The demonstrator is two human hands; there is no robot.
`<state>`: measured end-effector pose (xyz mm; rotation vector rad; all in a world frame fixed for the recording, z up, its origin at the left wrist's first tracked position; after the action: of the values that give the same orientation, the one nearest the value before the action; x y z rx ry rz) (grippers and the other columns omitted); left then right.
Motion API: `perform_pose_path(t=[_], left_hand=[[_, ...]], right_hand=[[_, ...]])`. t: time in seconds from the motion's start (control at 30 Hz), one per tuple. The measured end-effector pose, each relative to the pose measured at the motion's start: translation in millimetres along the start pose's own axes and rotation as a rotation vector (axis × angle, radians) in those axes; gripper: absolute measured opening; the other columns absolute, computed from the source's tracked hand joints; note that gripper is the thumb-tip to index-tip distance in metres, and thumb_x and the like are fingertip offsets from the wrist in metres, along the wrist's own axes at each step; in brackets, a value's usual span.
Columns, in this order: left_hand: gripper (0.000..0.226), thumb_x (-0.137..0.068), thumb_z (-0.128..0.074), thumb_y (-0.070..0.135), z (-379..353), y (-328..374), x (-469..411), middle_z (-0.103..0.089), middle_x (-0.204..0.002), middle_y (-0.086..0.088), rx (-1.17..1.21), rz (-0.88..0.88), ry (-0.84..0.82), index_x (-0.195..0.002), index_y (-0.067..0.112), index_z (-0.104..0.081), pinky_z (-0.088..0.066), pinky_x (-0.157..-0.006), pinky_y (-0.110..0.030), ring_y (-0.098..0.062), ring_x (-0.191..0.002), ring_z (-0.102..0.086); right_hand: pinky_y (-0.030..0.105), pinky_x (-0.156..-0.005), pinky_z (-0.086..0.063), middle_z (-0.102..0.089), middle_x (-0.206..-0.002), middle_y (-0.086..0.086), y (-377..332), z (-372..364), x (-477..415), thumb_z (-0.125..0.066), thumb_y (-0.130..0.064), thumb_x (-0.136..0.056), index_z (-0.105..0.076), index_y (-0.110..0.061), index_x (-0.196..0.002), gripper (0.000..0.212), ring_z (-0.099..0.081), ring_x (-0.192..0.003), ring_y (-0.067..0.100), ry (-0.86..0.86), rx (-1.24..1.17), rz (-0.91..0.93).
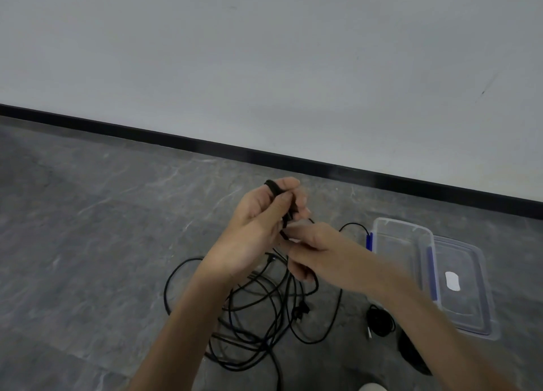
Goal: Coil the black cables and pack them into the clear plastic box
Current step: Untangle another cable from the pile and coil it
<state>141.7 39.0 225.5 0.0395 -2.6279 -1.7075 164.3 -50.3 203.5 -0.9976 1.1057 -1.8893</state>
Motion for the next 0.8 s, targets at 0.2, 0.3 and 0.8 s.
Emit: perform_pose_path(t=[0.2, 0.3, 0.8], left_hand=[[0.021, -0.101, -0.036, 0.009, 9.2, -1.0, -1.2, -0.061, -0.085, 0.001, -0.389, -0.053, 0.073, -0.109, 0.014, -0.055, -0.049, -0.089, -0.025, -0.014, -0.088, -0.060], [0.023, -0.103, -0.034, 0.003, 17.3, -1.3, -0.9, -0.061, -0.086, 0.000, -0.521, -0.048, 0.112, -0.112, 0.011, -0.054, -0.048, -0.086, -0.024, -0.011, -0.087, -0.061], [0.061, -0.098, -0.024, 0.052, -3.9, -13.6, 5.9, -0.062, -0.073, 0.001, -0.660, 0.214, -0.162, -0.084, 0.006, -0.062, -0.046, -0.078, -0.024, -0.013, -0.076, -0.060]], right_hand=[[0.028, -0.072, -0.053, -0.064, -0.063, -0.005, 3.5, -2.0, 8.1, -0.048, -0.016, -0.100, -0.063, -0.007, -0.100, 0.018, -0.061, -0.062, 0.011, -0.125, -0.077, -0.066], [0.024, -0.070, -0.051, -0.064, -0.064, 0.000, 0.0, 2.3, 13.3, -0.051, -0.016, -0.098, -0.064, -0.011, -0.093, 0.014, -0.060, -0.064, 0.012, -0.139, -0.137, -0.054], [0.017, -0.055, -0.039, -0.049, -0.049, -0.007, -9.7, 37.1, 24.2, -0.056, -0.025, -0.089, -0.070, 0.003, -0.088, 0.032, -0.039, -0.050, 0.009, 0.050, -0.270, -0.008]])
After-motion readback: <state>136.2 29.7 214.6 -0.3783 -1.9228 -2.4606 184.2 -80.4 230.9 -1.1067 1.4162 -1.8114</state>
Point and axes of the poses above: each hand's wrist, its own x-axis away from the middle knuckle, its own z-axis out of the back of the hand, y = z × x, the point moved 6 cm from there along -x, towards the middle knuckle
